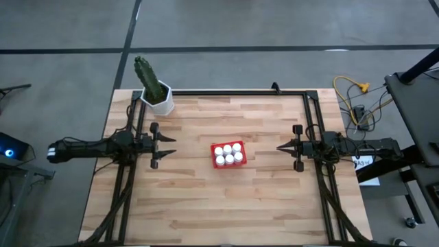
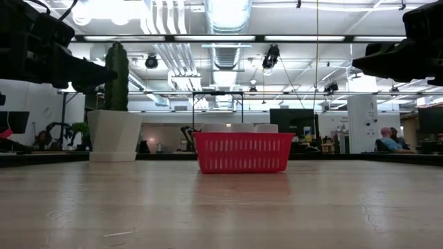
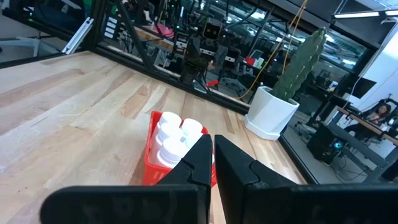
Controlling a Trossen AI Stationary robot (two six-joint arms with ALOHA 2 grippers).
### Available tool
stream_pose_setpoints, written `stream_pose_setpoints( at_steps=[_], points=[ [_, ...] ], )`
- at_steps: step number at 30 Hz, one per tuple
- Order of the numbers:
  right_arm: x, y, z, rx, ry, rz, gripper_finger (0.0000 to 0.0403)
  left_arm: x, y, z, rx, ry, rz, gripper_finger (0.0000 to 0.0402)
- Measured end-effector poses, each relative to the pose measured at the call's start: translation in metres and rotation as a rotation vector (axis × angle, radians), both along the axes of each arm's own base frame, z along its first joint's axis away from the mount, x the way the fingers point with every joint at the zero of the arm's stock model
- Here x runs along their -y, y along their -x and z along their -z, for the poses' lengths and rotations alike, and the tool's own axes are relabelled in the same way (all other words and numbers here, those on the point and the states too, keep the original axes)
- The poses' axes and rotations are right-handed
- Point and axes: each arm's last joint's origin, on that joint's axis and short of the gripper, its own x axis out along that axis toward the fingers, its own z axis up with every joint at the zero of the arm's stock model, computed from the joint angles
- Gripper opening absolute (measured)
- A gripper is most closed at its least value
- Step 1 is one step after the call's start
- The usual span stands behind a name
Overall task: Pick and place pill bottles into a basket
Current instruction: Return to Home Position
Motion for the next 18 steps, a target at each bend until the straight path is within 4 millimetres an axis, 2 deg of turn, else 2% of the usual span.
stream_pose_setpoints(
  at_steps=[18],
  points=[
    [0.0,0.0,0.0,0.0,0.0,0.0,0.0009,-0.0001,-0.0013,0.0019,-0.022,0.001,0.0,0.0178]
  ],
)
